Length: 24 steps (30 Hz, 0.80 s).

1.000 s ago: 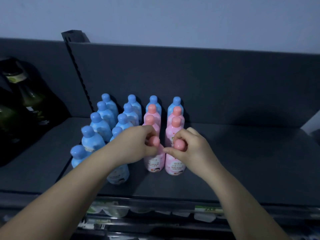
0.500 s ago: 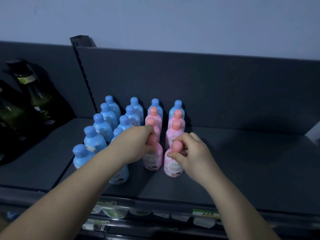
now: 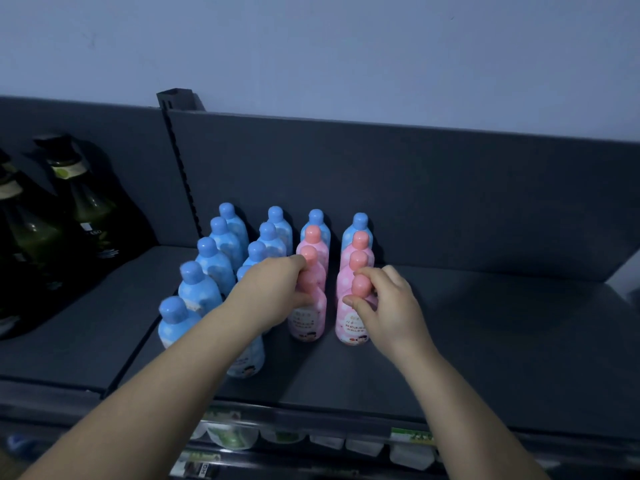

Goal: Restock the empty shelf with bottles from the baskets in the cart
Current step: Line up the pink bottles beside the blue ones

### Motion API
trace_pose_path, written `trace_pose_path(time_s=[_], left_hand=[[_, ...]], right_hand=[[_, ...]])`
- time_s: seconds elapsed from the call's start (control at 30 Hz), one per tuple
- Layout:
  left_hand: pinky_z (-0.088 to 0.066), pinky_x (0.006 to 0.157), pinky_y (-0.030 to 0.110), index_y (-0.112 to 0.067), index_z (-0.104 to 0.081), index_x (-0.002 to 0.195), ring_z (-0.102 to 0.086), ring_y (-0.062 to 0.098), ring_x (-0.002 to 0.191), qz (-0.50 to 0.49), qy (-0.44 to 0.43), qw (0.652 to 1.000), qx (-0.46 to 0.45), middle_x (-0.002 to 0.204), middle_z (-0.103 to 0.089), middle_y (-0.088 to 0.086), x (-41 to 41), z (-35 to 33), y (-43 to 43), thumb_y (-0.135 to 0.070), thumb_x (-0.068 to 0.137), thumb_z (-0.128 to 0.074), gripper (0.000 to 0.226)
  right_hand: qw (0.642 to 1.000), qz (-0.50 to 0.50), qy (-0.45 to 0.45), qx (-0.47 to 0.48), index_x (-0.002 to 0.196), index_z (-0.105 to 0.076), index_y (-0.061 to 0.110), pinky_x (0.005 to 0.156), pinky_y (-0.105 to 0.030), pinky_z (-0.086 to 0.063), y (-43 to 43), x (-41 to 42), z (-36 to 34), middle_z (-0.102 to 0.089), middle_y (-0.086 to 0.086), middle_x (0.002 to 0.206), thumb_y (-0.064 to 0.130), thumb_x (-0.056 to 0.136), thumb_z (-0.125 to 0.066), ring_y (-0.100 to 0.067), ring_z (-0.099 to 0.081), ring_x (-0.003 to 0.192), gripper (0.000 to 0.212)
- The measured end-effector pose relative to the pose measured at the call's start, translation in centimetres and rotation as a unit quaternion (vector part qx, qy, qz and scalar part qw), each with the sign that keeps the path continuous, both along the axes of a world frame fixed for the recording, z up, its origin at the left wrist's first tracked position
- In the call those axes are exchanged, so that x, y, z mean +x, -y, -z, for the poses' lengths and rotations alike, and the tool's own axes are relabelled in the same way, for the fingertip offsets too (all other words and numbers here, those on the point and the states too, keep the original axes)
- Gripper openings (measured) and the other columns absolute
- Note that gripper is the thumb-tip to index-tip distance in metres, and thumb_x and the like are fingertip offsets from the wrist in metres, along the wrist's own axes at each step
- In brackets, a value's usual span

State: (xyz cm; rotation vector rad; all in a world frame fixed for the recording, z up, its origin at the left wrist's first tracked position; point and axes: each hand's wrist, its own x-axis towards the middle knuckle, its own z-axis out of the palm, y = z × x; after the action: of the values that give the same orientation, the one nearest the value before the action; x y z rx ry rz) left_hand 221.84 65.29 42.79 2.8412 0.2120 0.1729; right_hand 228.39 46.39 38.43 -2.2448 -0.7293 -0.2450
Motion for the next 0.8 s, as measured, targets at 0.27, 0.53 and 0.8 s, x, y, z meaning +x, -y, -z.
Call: trace_pose_path(time_s=[0.27, 0.53, 0.8], left_hand=[[-0.036, 0.055, 0.025, -0.017, -0.054, 0.099, -0.056, 0.015, 0.074, -0.016, -0.017, 1.0, 0.003, 0.085, -0.06, -0.002, 0.28, -0.07, -0.12, -0.037, 0.088, -0.066, 0.026], [-0.053, 0.07, 0.033, -0.015, -0.057, 0.096, -0.062, 0.017, 0.076, -0.027, -0.028, 0.999, -0.017, 0.084, -0.063, 0.001, 0.58, -0.21, -0.25, -0.038, 0.085, -0.068, 0.028], [-0.048, 0.065, 0.029, -0.016, -0.057, 0.09, -0.057, 0.014, 0.07, -0.031, -0.032, 0.998, -0.035, 0.078, -0.059, -0.002, 0.04, -0.45, -0.13, -0.039, 0.082, -0.07, 0.028]], right_hand=[[0.999, 0.002, -0.018, 0.036, 0.13, -0.053, 0.025, 0.088, -0.036, -0.048, 0.05, -0.17, 0.27, -0.054, 0.012, 0.107, 0.025, 0.084, -0.075, -0.018, -0.053, 0.106, 0.051], [0.999, -0.001, -0.023, 0.039, 0.128, -0.051, 0.026, 0.09, -0.039, -0.05, -0.04, -0.16, 0.08, -0.057, 0.009, 0.114, 0.024, 0.083, -0.076, -0.018, -0.055, 0.11, 0.051], [1.0, -0.005, -0.013, 0.007, 0.13, -0.053, 0.025, 0.088, -0.034, -0.047, 0.02, -0.47, -0.2, -0.053, 0.008, 0.106, 0.026, 0.087, -0.072, -0.019, -0.051, 0.105, 0.047]])
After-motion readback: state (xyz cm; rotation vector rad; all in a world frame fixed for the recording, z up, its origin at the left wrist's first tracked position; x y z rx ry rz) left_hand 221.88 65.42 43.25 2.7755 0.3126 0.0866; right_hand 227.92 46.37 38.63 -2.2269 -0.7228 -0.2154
